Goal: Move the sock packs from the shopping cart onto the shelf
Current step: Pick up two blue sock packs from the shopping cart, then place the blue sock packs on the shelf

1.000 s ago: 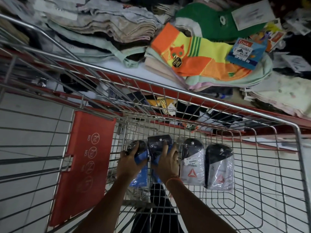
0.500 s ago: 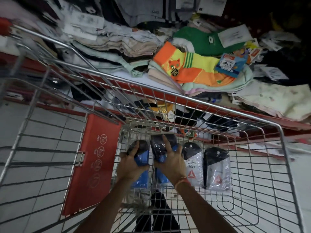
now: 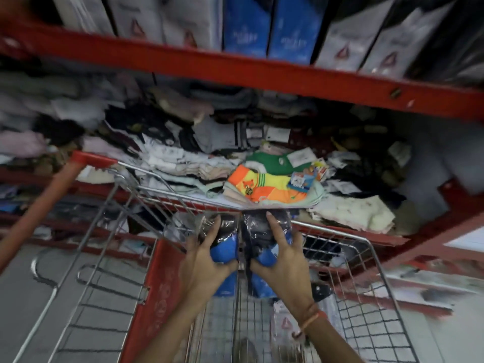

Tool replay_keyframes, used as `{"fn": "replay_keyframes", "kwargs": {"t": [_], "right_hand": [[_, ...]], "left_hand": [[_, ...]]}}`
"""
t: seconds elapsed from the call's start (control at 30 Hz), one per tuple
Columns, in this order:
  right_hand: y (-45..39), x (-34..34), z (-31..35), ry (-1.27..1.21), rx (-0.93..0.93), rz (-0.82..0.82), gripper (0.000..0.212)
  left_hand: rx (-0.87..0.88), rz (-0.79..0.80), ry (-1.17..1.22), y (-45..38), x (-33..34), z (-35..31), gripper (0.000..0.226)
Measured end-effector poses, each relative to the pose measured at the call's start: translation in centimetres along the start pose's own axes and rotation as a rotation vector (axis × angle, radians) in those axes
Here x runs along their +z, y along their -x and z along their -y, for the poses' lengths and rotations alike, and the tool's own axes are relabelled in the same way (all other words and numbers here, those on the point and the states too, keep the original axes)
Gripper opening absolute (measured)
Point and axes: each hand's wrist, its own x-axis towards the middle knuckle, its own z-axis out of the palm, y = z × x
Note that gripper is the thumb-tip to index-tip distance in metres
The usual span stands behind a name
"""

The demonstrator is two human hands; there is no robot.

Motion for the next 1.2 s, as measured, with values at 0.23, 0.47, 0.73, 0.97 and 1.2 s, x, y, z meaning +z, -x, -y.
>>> {"fn": "replay_keyframes", "kwargs": {"t": [0.23, 0.47, 0.73, 0.97, 1.2], "right_hand": [[-2.3, -7.8, 4.5, -0.063, -0.144, -0.225, 0.103], [-5.2, -14.5, 8.0, -0.096, -0.242, -0.405, 0.104], [-8.6, -21.6, 11.8, -0.183, -0.366, -0.623, 0.101], [-14.0, -25.7, 15.0, -0.237, -0.472, -0.781, 0.098], [-19.7, -24.5, 15.8, -0.271, -0.456, -0.793, 0.090]], "left_hand": [[0.170, -0.197, 0.034, -1.5, -6.2, -7.1, 0.094], [0.381, -0.424, 0.049, -3.5, -11.4, -13.9, 0.096], [0.580, -0.657, 0.085, -5.7, -16.9, -21.3, 0.089], [0.634, -0.849, 0.080, -9.6, -20.0, -27.2, 0.086], [0.581, -0.867, 0.104, -15.1, -18.7, -28.9, 0.084]]}}
